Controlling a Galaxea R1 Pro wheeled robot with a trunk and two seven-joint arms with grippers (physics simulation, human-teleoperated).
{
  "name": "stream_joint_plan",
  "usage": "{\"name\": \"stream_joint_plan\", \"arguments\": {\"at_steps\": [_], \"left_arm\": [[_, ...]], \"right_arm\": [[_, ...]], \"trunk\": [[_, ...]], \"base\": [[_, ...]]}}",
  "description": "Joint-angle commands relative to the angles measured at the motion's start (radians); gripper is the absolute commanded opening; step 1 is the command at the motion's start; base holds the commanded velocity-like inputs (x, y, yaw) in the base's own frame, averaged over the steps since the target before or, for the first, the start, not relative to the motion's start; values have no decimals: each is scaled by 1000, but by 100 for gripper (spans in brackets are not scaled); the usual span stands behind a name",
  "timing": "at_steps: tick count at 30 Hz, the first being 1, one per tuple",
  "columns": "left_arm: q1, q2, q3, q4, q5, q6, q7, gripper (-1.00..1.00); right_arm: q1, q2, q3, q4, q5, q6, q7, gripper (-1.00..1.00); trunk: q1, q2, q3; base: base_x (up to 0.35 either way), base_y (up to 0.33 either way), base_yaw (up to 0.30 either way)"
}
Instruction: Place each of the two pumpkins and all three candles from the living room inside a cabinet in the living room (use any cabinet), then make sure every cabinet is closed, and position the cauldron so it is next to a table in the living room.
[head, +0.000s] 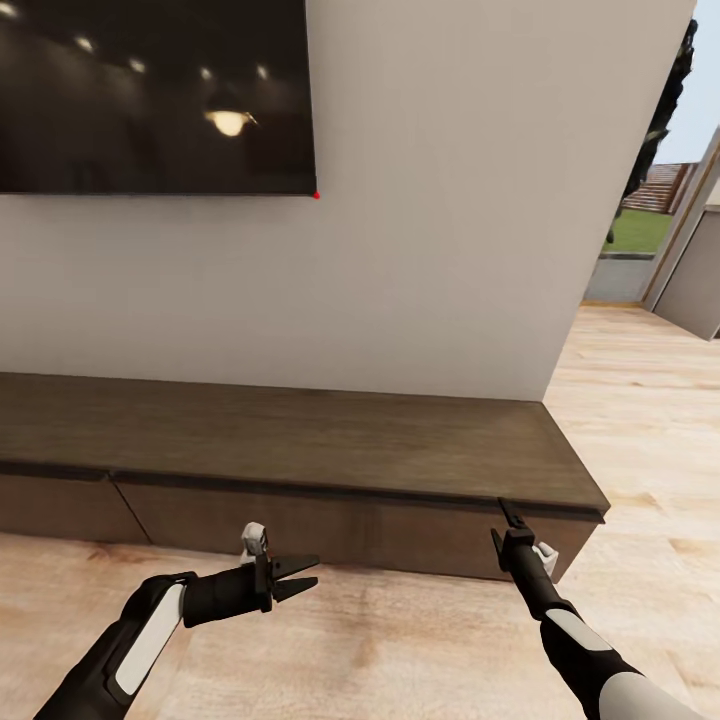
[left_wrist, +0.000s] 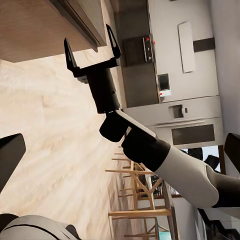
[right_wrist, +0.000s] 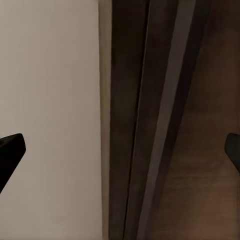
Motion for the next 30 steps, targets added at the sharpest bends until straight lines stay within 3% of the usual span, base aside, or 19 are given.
{"name": "stream_joint_plan", "arguments": {"at_steps": [1, 4, 15, 30], "left_arm": [[-1, 1, -2, 0, 3, 4, -1, 100], [-1, 2, -1, 0, 3, 4, -1, 100], [-1, 1, 0, 0, 3, 4, -3, 100], [-1, 2, 0, 0, 3, 4, -3, 100]], "right_arm": [[-1, -1, 4, 1, -11, 8, 4, 100], [-1, -1, 4, 1, -10, 7, 3, 100], [-1, -1, 4, 2, -10, 3, 4, 100], [-1, -1, 4, 2, -10, -1, 15, 100]], "trunk": [[0, 0, -1], [0, 0, -1], [5, -3, -43], [5, -3, -43]], "base": [[0, 0, 0], [0, 0, 0], [0, 0, 0], [25, 0, 0]]}}
